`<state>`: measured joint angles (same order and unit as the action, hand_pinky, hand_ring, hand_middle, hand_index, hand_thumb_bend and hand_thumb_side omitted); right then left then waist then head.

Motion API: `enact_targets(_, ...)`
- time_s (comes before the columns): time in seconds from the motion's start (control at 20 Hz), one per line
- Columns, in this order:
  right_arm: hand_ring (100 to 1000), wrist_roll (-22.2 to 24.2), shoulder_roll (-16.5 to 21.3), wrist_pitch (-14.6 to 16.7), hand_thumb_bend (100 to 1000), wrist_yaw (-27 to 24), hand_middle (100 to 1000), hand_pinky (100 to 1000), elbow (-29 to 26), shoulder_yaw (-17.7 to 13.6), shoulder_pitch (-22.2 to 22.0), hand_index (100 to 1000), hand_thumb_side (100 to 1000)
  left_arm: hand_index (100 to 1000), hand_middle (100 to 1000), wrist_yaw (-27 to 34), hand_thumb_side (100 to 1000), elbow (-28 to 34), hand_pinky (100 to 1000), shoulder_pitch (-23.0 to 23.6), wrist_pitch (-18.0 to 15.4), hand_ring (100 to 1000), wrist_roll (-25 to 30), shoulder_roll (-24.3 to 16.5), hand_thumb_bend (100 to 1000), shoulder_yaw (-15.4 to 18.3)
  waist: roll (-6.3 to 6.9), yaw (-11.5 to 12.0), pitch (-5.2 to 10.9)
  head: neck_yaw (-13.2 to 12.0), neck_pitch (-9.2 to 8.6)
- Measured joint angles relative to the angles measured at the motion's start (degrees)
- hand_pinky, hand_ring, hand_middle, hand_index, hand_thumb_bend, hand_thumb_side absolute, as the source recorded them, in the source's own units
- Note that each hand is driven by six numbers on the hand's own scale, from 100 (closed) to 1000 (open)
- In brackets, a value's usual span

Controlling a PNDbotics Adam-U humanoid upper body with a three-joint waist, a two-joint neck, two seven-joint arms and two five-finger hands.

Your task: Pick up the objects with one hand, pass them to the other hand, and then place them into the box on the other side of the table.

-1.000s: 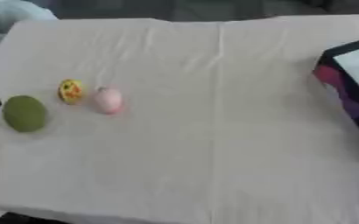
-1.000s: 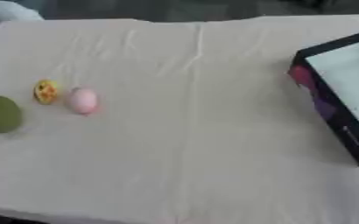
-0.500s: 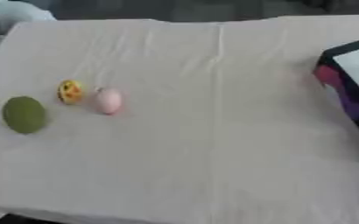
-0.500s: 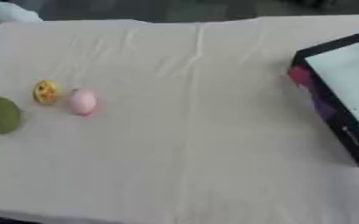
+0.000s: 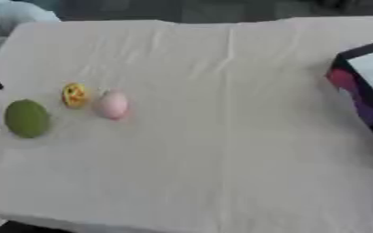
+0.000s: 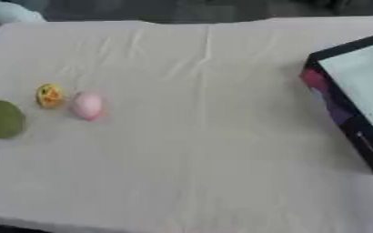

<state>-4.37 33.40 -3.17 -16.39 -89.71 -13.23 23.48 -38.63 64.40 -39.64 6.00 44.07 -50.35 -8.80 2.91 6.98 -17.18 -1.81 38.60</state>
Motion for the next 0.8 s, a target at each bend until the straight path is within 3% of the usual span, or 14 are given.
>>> enact_targets(0.3, 913, 0.3, -0.6, -0.3, 100, 0.1, 947, 934, 0.0, 0.3, 0.0, 950, 725, 855, 832, -6.8, 100, -5.9, 894, -2.8, -1.6, 885, -1.0, 3.5, 633, -0.9, -0.16, 0.0, 0.07, -0.2, 0.05)
enact_targets(0.55, 912, 0.5, -0.9, -0.4, 100, 0.1, 947, 934, 0.2, 0.6, 0.0, 949, 727, 864, 827, -10.3, 100, -8.8, 884, -3.8, -2.3, 878, -6.0, 6.3, 622, -0.9, -0.21, 0.0, 0.2, -0.5, 0.08)
enact_targets(0.75, 912, 0.8, -0.9, -0.5, 100, 0.2, 947, 934, 0.3, 0.8, 0.0, 949, 730, 805, 803, -10.0, 100, -9.8, 870, -4.6, -2.1, 865, -9.7, 8.4, 520, -0.9, -0.35, 0.1, 0.2, -0.6, 0.08)
enact_targets(0.8, 913, 0.8, -1.0, -0.5, 100, 0.3, 947, 934, 0.3, 0.9, 0.0, 949, 731, 761, 779, -9.6, 100, -9.9, 855, -4.8, -2.0, 845, -10.4, 8.8, 421, -0.9, -0.39, 0.1, 0.2, -0.6, 0.08)
